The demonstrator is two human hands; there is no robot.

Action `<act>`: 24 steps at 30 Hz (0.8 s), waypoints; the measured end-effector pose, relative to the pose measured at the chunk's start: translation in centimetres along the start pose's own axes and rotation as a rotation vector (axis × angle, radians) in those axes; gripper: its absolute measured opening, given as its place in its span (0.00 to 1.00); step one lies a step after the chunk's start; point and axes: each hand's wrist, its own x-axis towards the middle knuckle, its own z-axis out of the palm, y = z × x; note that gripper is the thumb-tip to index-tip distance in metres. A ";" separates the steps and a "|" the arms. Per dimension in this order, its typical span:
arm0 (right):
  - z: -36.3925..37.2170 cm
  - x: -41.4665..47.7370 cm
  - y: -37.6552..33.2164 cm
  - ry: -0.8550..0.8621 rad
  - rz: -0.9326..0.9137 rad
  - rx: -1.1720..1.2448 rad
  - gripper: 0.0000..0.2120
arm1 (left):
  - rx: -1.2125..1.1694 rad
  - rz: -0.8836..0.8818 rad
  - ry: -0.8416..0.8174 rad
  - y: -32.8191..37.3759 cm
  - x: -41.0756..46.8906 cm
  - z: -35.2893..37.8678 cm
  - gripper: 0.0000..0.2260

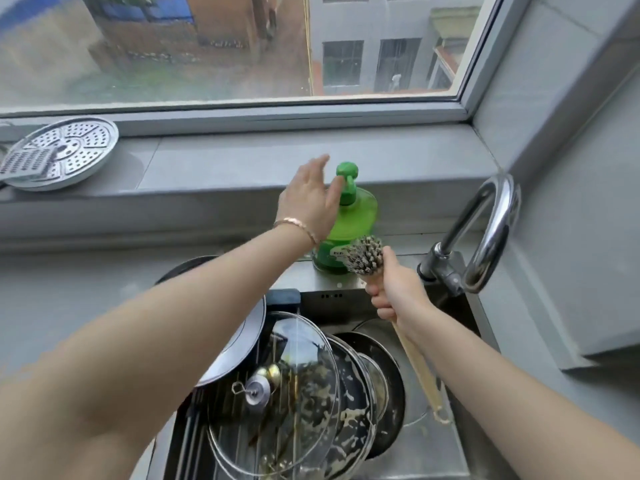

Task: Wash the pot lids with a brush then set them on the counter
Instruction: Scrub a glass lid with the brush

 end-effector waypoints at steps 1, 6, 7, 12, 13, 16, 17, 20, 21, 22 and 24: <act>-0.7 -0.7 0.8 0.006 -0.010 -0.063 0.22 | -0.097 -0.091 0.034 -1.1 -2.7 -0.1 0.23; -3.6 -3.5 6.8 -0.014 -0.061 -0.409 0.23 | -0.236 -0.662 -0.010 -9.2 -18.6 1.1 0.22; -3.9 -3.8 8.0 -0.019 -0.047 -0.446 0.24 | -0.257 -0.794 0.006 -10.8 -21.4 1.4 0.22; -4.4 -5.3 12.3 -0.005 0.046 -0.525 0.25 | -0.422 -1.258 -0.068 -16.1 -29.3 2.7 0.25; -4.3 -5.6 12.8 -0.002 0.050 -0.534 0.25 | -0.490 -1.266 -0.072 -16.5 -29.6 2.9 0.24; -4.0 -6.3 13.6 0.004 0.055 -0.525 0.25 | -0.581 -1.196 -0.059 -16.7 -28.9 3.1 0.19; -3.8 -6.5 13.7 0.004 0.051 -0.513 0.24 | -0.603 -1.164 -0.059 -16.6 -28.3 3.2 0.17; -3.3 -7.3 14.0 -0.004 0.035 -0.487 0.22 | -0.698 -1.148 -0.100 -16.4 -26.0 3.9 0.16; -3.2 -7.5 14.1 -0.003 0.029 -0.483 0.22 | -0.739 -1.177 -0.082 -16.3 -25.2 4.3 0.16; -3.1 -7.8 14.2 -0.001 0.026 -0.487 0.22 | -0.786 -1.208 -0.041 -16.2 -24.6 4.6 0.16; -3.2 -8.1 14.8 0.011 0.013 -0.512 0.23 | -0.816 -1.220 0.055 -15.8 -23.5 5.2 0.16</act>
